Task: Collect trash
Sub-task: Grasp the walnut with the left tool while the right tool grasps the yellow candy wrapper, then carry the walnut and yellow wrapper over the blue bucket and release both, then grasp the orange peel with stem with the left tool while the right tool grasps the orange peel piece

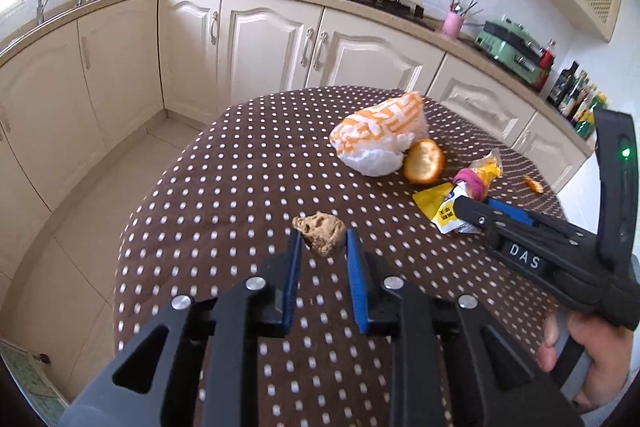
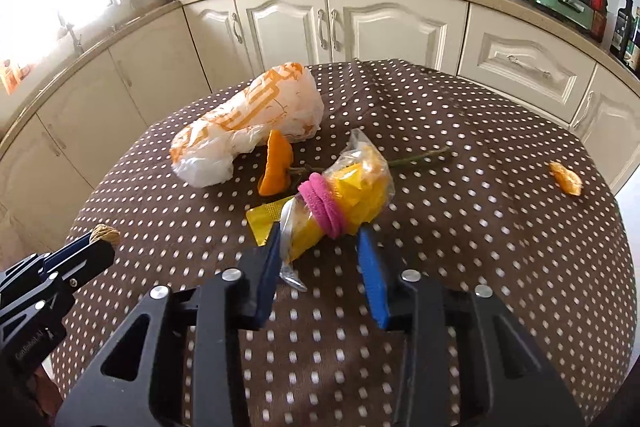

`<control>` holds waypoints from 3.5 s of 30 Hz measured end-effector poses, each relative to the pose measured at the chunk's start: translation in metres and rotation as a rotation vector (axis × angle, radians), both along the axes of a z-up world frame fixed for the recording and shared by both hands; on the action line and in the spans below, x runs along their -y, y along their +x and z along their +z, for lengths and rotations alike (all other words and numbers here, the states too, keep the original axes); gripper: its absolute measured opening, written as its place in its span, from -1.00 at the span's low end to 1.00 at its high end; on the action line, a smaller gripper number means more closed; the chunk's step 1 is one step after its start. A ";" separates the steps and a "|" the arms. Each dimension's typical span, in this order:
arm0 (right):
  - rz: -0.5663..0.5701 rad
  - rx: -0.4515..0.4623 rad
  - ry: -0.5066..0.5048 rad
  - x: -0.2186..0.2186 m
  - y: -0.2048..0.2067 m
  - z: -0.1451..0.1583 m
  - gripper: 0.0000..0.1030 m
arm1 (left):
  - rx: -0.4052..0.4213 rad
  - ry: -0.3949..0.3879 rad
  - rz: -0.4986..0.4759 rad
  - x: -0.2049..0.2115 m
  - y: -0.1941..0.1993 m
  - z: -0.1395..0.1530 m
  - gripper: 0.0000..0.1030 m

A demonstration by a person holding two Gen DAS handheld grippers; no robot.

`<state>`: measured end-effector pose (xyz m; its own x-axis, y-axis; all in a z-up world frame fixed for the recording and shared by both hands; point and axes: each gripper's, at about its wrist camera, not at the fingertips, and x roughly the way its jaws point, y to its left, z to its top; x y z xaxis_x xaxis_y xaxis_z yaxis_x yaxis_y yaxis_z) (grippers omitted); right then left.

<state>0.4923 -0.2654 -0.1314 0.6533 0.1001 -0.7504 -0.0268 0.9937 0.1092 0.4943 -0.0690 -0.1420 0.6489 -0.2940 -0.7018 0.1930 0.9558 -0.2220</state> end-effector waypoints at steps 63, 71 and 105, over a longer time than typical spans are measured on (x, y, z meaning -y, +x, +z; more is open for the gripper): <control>0.608 -0.240 -0.085 -0.370 -0.108 -0.171 -0.34 | -0.296 -0.134 0.496 -0.312 -0.172 -0.185 -0.15; 0.633 -0.249 -0.065 -0.386 -0.107 -0.173 -0.31 | -0.288 -0.137 0.525 -0.321 -0.176 -0.181 -0.15; 0.431 0.139 -0.038 -0.177 -0.112 0.030 0.11 | 0.019 -0.015 0.246 -0.165 -0.158 0.002 -0.02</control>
